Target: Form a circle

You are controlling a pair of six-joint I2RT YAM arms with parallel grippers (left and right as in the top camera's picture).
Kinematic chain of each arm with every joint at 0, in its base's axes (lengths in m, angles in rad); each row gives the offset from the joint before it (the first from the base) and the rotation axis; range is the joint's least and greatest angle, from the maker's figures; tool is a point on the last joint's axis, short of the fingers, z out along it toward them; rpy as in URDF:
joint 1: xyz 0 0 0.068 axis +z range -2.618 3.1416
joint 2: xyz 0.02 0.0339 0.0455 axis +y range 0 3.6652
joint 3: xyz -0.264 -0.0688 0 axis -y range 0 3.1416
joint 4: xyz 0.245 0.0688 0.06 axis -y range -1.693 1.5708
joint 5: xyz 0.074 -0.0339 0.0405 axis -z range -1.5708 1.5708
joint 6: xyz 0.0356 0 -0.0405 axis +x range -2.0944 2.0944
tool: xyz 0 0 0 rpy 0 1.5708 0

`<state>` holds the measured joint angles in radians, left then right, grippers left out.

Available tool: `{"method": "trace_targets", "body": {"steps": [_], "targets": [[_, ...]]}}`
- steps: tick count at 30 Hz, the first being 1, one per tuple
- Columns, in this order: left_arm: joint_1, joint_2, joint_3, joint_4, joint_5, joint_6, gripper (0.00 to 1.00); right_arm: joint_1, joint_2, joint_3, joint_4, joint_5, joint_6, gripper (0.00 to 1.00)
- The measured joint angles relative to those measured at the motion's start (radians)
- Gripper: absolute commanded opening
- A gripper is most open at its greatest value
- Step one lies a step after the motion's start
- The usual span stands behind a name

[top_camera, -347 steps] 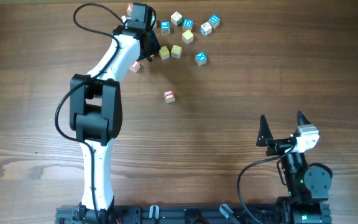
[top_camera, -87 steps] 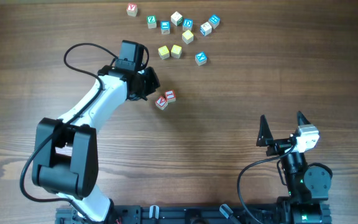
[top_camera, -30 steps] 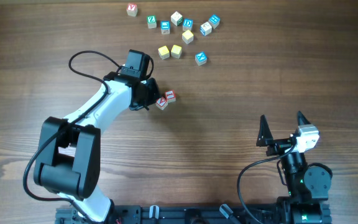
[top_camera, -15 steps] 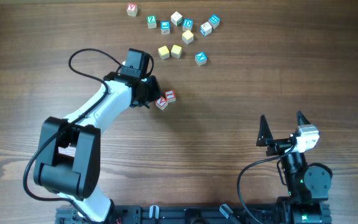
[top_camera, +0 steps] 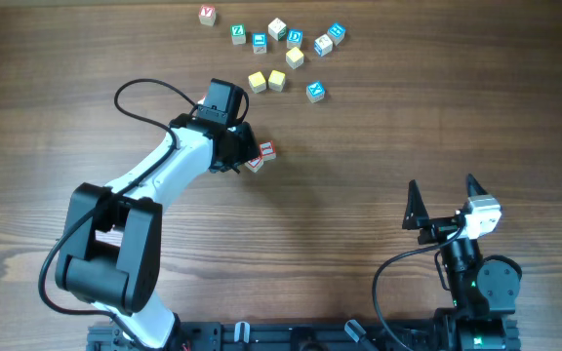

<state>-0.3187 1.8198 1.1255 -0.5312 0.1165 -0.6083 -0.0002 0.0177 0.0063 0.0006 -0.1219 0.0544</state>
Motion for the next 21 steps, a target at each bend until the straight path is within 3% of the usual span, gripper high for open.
{"method": "trace_targets", "body": {"steps": [3,13,17,21], "targets": [[0.0,0.0,0.0,-0.005,0.0,-0.011,0.43,0.0,0.0,0.0,0.0,0.0,0.0,1.0],[0.0,0.0,0.0,-0.014,-0.042,-0.114,0.46,0.0,0.0,0.0,0.0,0.0,0.0,1.0],[0.0,0.0,0.0,-0.01,-0.062,-0.171,0.57,0.0,0.0,0.0,0.0,0.0,0.0,1.0],[0.0,0.0,0.0,-0.004,-0.067,-0.198,0.56,0.0,0.0,0.0,0.0,0.0,0.0,1.0]]}}
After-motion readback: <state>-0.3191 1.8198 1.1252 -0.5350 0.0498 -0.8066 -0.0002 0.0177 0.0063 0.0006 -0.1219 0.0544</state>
